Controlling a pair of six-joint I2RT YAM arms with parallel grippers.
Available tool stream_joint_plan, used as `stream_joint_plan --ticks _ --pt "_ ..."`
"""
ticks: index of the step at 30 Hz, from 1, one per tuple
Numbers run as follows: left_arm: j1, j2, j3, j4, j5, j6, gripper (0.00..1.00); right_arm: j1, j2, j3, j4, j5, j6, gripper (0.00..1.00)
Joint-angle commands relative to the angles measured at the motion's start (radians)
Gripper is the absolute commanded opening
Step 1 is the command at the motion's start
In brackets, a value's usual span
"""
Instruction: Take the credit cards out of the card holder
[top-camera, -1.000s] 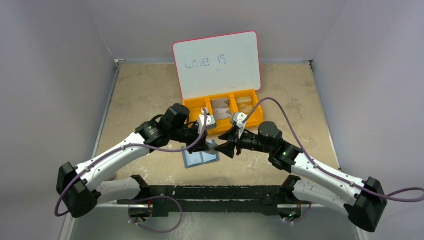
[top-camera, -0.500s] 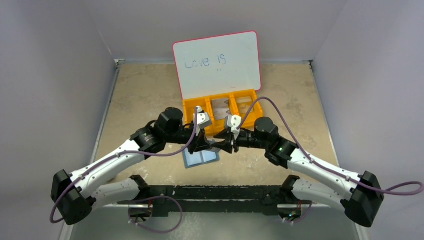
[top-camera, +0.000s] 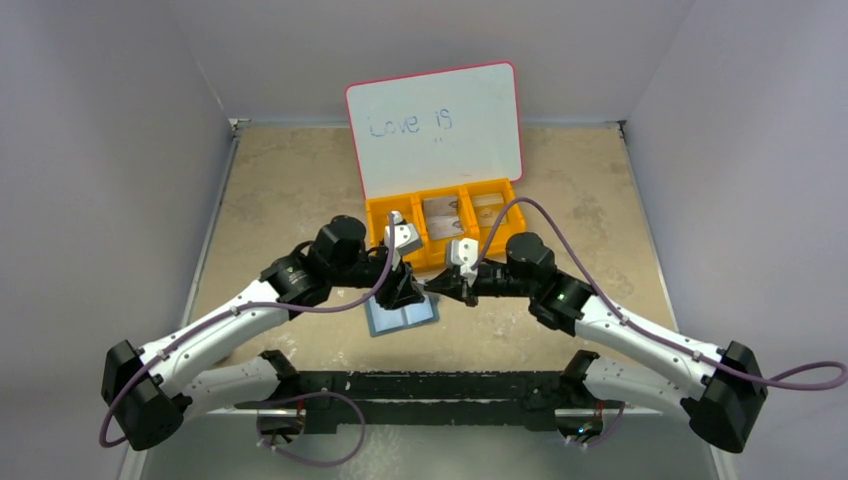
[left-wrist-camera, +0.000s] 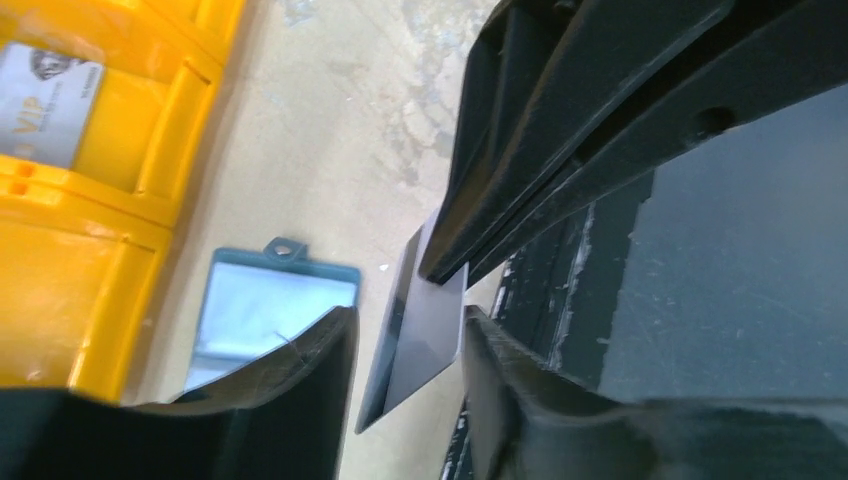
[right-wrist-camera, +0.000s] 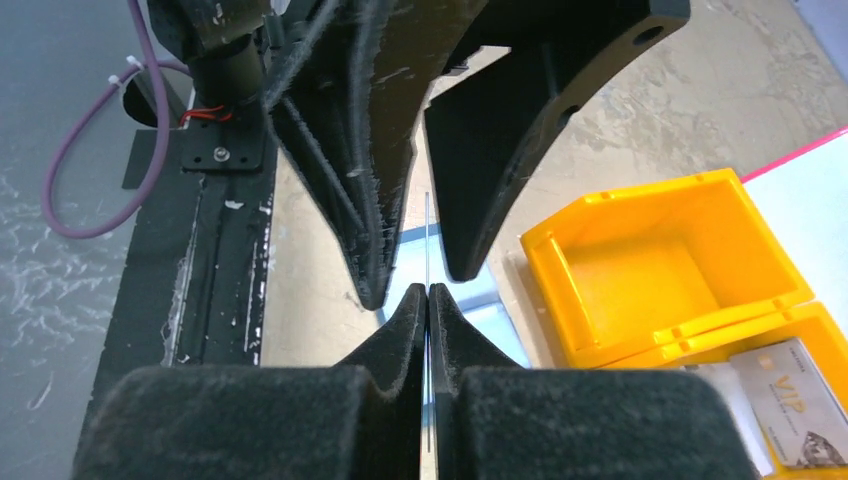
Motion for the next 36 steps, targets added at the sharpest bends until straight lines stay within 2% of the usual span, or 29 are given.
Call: stream_joint_plan --ticks 1,3,5,7,10,12,15,18,26,36 --pt "0.004 -0.032 0.043 -0.021 -0.115 -0.026 0.52 0.000 -0.019 0.049 0.006 0.033 -0.052 0.00" --pt "0.005 -0.076 0.027 0.016 -0.270 -0.084 0.63 0.000 -0.009 0.045 0.022 0.089 -0.059 0.00" --pt "0.004 -0.140 0.003 0.046 -0.484 -0.163 0.69 -0.002 0.018 0.048 0.025 0.178 -0.070 0.00" --pt "0.005 -0.216 -0.039 0.059 -0.673 -0.229 0.71 -0.033 0.069 0.072 0.007 0.233 -0.081 0.00" --pt "0.004 -0.330 -0.092 0.060 -0.897 -0.317 0.74 -0.122 0.157 0.153 -0.057 0.221 -0.118 0.00" --pt "0.004 -0.379 -0.117 0.053 -0.970 -0.347 0.74 -0.207 0.216 0.211 -0.103 0.156 -0.155 0.00" --pt "0.005 -0.392 -0.125 0.024 -0.978 -0.365 0.74 -0.297 0.312 0.336 -0.246 0.069 -0.279 0.00" --pt "0.004 -0.365 -0.127 0.003 -0.946 -0.377 0.72 -0.346 0.409 0.439 -0.318 0.040 -0.379 0.00" --pt "0.004 -0.345 -0.146 0.022 -0.890 -0.401 0.72 -0.397 0.764 0.804 -0.703 -0.008 -0.668 0.00" --pt "0.004 -0.391 -0.171 0.005 -0.912 -0.419 0.72 -0.415 0.927 0.977 -0.801 -0.025 -0.806 0.00"
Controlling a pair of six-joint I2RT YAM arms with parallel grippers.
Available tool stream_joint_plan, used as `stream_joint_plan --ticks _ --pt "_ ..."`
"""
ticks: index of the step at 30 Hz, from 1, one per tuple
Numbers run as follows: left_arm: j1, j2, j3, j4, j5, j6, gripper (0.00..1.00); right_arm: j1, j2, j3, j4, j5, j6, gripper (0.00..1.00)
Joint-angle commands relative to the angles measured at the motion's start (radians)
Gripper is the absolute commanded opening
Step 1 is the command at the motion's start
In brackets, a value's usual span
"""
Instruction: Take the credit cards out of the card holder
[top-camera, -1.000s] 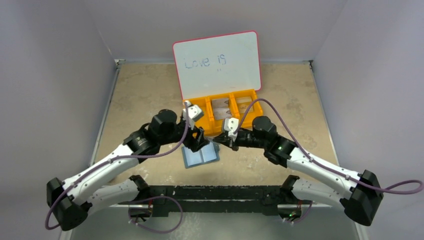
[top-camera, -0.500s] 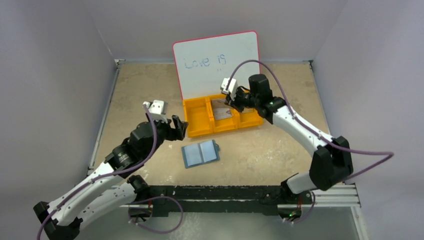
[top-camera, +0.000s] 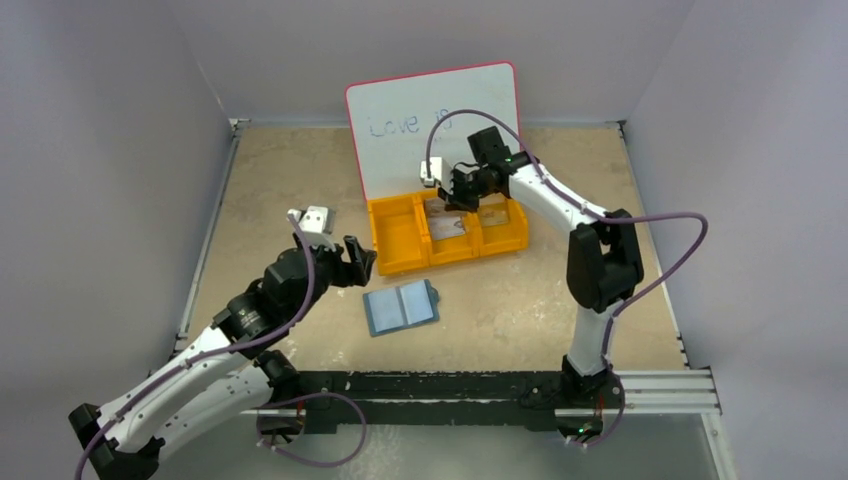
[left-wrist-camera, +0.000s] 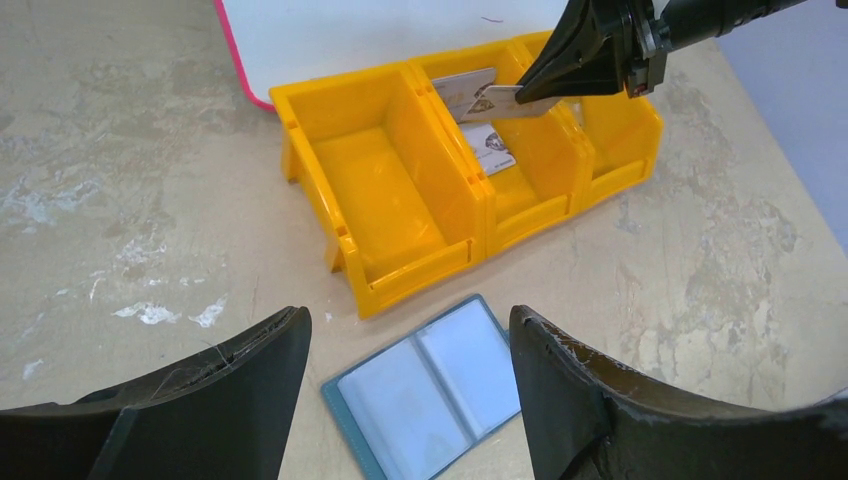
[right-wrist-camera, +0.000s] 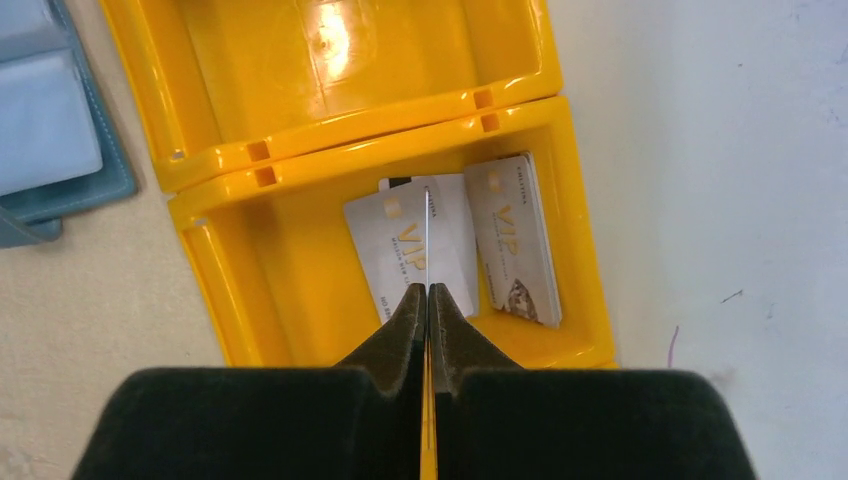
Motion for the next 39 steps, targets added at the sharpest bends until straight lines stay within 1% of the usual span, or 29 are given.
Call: stream_joint_plan --ticks 1,9,14,18,23,28,32,39 --pt "0.003 -0.016 -0.003 0.014 -0.017 -0.022 0.72 -0.006 0.033 0.110 -0.095 -0.041 -0.102 0.00" --pt "0.004 0.005 0.003 0.021 -0.012 -0.015 0.72 -0.005 0.170 0.243 -0.201 -0.019 -0.149 0.00" --pt "0.004 0.007 0.003 0.023 -0.006 -0.014 0.72 -0.006 0.239 0.318 -0.202 -0.013 -0.162 0.00" --pt "0.004 0.011 0.006 0.018 -0.012 -0.007 0.72 -0.005 0.280 0.364 -0.207 0.021 -0.160 0.00" --pt "0.003 0.014 0.006 0.023 -0.018 -0.002 0.72 -0.006 0.302 0.369 -0.196 0.035 -0.158 0.01" --pt "0.004 0.024 0.010 0.023 -0.022 0.006 0.72 -0.006 0.303 0.366 -0.160 0.037 -0.147 0.05" --pt "0.004 0.029 0.013 0.015 -0.033 0.007 0.72 -0.005 0.305 0.363 -0.145 0.049 -0.142 0.07" --pt "0.005 0.031 0.010 0.022 -0.027 0.007 0.72 -0.006 0.280 0.360 -0.124 0.056 -0.115 0.16"
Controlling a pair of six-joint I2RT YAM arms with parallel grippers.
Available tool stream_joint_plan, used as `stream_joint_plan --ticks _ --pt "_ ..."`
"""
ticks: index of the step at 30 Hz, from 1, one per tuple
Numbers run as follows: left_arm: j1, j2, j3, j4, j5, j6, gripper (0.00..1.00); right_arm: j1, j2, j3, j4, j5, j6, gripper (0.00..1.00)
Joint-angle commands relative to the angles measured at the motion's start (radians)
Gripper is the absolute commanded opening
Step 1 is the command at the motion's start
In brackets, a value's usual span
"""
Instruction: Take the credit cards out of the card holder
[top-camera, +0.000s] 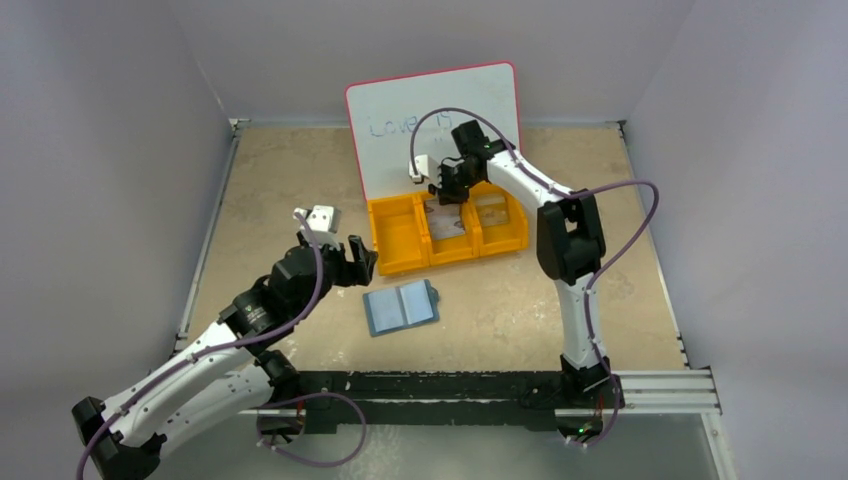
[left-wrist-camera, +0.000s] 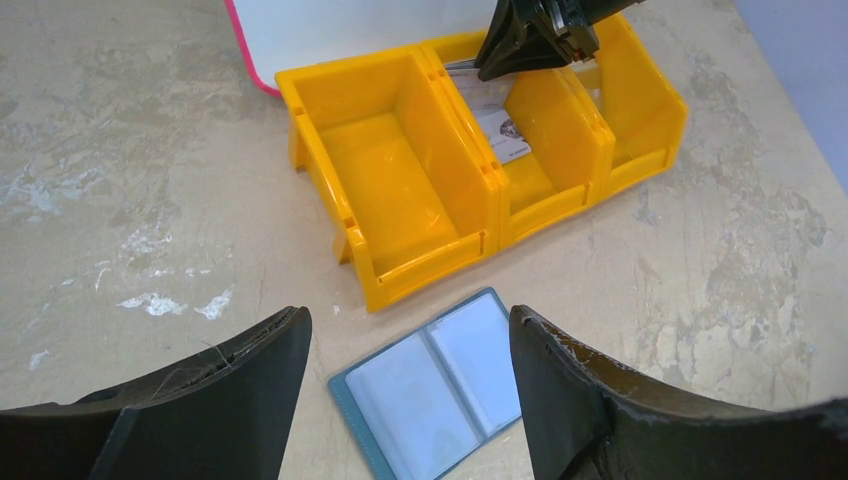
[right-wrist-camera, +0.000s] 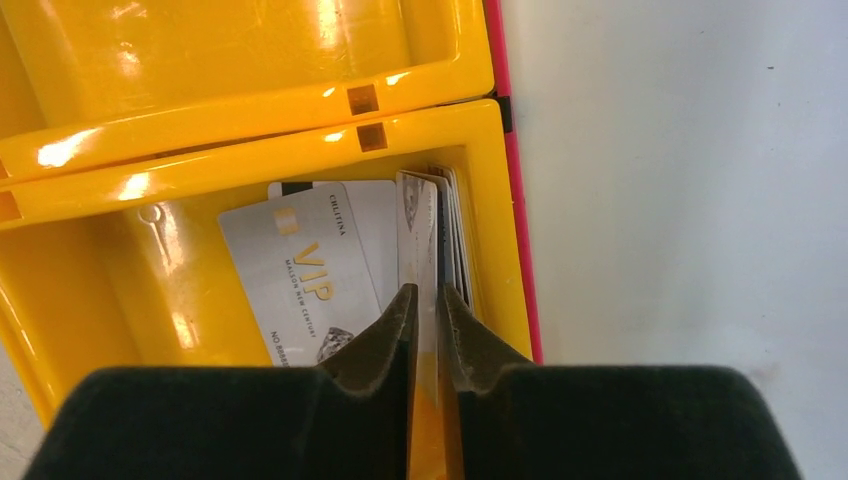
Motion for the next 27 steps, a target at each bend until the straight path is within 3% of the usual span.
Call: stream_joint_plan --ticks 1,7,13,18,21,23,24,27 --pt "0.004 0.000 0.013 0.025 -0.013 0.009 0.72 -0.004 -0.045 0.021 0.031 0.007 0.016 0.16" --pt "0.004 0.020 0.011 0.020 -0.029 -0.018 0.72 -0.003 -0.142 -0.027 0.107 0.018 0.063 0.17" --pt "0.004 0.020 0.001 0.013 -0.082 -0.078 0.71 -0.003 -0.299 -0.175 0.325 0.064 0.187 0.17" --pt "0.004 0.034 -0.025 -0.039 -0.217 -0.206 0.73 -0.001 -0.502 -0.370 0.574 0.057 0.515 0.25" --pt "0.004 0.064 -0.034 -0.098 -0.277 -0.324 0.73 -0.003 -0.678 -0.589 0.755 0.018 0.753 0.25" --pt "0.004 0.087 -0.041 -0.135 -0.281 -0.390 0.73 -0.001 -0.778 -0.737 0.847 -0.036 0.892 0.30" --pt "0.004 0.095 -0.048 -0.152 -0.276 -0.420 0.74 -0.002 -0.830 -0.813 0.911 -0.028 0.980 0.36" --pt "0.004 0.101 -0.071 -0.176 -0.262 -0.497 0.74 -0.002 -0.966 -1.043 1.025 0.043 1.210 0.37"
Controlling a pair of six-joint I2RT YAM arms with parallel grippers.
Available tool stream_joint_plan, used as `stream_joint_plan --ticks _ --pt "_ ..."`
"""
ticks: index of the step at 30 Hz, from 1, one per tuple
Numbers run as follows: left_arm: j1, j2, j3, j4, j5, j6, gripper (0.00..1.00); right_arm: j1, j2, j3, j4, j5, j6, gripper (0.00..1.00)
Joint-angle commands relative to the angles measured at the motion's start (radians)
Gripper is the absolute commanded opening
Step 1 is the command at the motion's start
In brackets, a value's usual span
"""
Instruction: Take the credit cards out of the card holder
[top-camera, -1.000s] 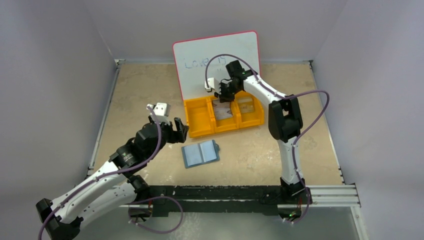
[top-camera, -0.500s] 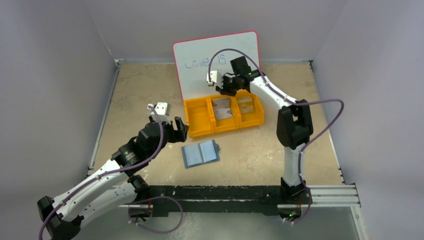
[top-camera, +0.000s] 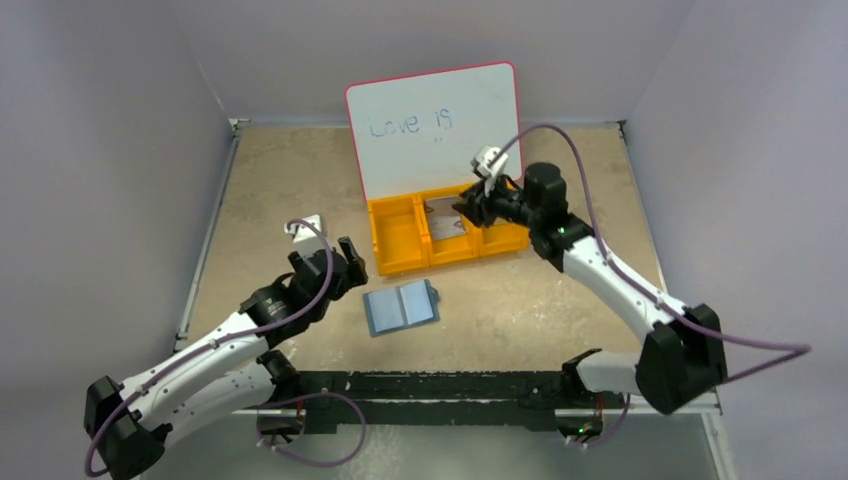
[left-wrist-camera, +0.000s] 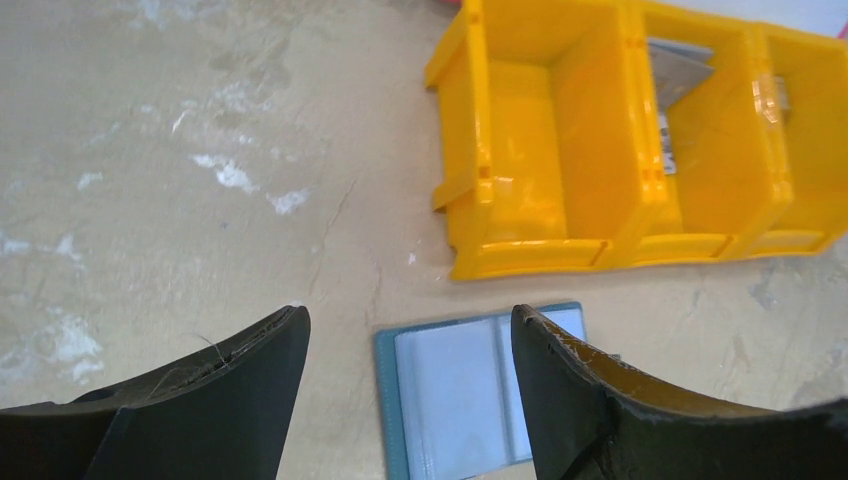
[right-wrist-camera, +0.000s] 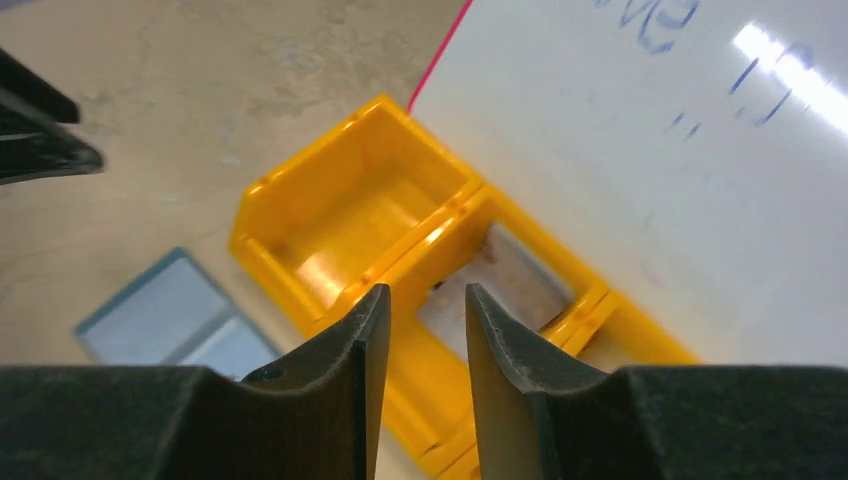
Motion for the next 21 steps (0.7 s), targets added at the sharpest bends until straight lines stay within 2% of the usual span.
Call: stream_joint_plan --ticks 1,5,7,9,12,17,19,21 --pt "0.004 -0.007 -0.041 -0.055 -0.029 -0.179 0.74 -0.001 -0.160 -0.283 0.256 0.049 0.491 0.38" --pt "0.004 -0.043 -0.098 -0.043 0.004 -0.246 0.75 -0.001 -0.298 -0.406 0.160 0.111 0.696 0.40" --pt "0.004 -0.055 -0.136 -0.015 0.045 -0.260 0.79 -0.002 -0.364 -0.468 0.169 0.080 0.775 0.42" --pt "0.005 -0.063 -0.173 0.015 0.078 -0.293 0.79 -0.001 -0.432 -0.559 0.221 0.039 0.831 0.57" --pt "0.004 -0.062 -0.234 0.095 0.127 -0.320 0.80 -0.001 -0.512 -0.614 0.156 0.146 0.884 0.67" --pt "0.005 0.003 -0.236 0.138 0.146 -0.352 0.80 -0.002 -0.561 -0.627 0.031 0.252 0.930 0.73" --pt "0.004 0.033 -0.210 0.132 0.124 -0.347 0.80 -0.002 -0.570 -0.634 0.012 0.268 0.954 0.76" --pt "0.003 0.055 -0.171 0.101 0.074 -0.337 0.80 -0.001 -0.582 -0.613 -0.029 0.351 0.955 0.81"
